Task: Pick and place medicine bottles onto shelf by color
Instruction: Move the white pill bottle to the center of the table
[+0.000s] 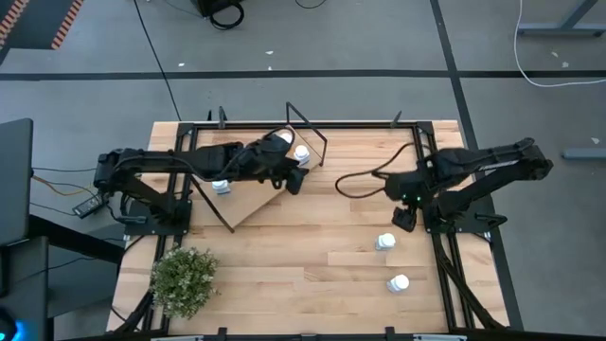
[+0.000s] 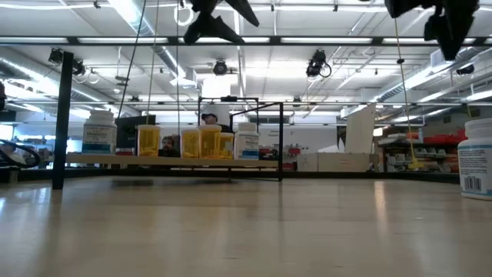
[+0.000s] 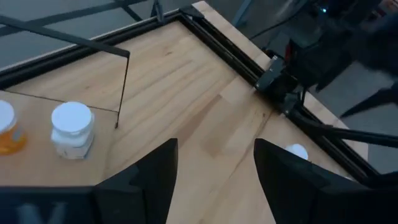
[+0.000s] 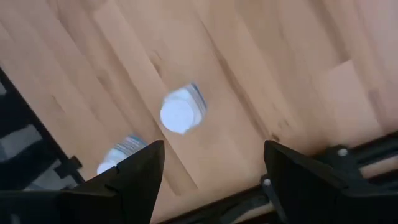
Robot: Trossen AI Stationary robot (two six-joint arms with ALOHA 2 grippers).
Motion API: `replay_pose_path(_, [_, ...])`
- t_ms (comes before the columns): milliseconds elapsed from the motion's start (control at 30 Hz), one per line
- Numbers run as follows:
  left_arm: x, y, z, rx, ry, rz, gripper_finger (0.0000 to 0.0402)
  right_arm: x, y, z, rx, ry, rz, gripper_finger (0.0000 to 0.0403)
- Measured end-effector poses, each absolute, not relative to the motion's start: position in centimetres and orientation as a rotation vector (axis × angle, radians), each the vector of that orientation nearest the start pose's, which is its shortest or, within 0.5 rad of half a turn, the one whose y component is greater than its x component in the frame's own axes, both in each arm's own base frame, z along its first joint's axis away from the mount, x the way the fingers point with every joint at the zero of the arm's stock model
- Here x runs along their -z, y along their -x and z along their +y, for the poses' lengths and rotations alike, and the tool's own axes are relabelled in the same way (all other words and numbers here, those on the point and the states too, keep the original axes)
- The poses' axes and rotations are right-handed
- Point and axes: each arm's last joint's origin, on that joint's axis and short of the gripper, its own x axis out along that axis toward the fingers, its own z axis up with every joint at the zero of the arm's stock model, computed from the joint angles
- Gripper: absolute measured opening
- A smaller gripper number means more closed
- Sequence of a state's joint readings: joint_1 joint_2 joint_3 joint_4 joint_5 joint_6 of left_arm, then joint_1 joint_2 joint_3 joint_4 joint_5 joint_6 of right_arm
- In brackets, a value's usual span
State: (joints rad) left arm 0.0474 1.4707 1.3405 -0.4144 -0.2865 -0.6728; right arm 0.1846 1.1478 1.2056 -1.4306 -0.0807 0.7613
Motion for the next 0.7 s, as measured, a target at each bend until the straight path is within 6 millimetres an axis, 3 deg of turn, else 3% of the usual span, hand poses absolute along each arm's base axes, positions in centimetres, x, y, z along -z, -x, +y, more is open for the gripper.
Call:
replay_pose_path(133, [-34.3,-33.3,2.3,-0.488,0.613,0.363,0.0215,-31.0,-16.3,4.1,0.323,-0.578,1.411,0.0282])
replay_pose_path(467, [-34.5,-33.7,2.9,-0.491,0.623,0.319,0.0213,-30.9,-16.6,4.1,0.468,-0.674,1.269,0.0282])
replay_pose_path(700, [-34.6,-33.7,2.2,-0.468,0.624,0.317,0.0215,-30.9,-17.0,4.1,0.476,-0.637,1.233,0.0282])
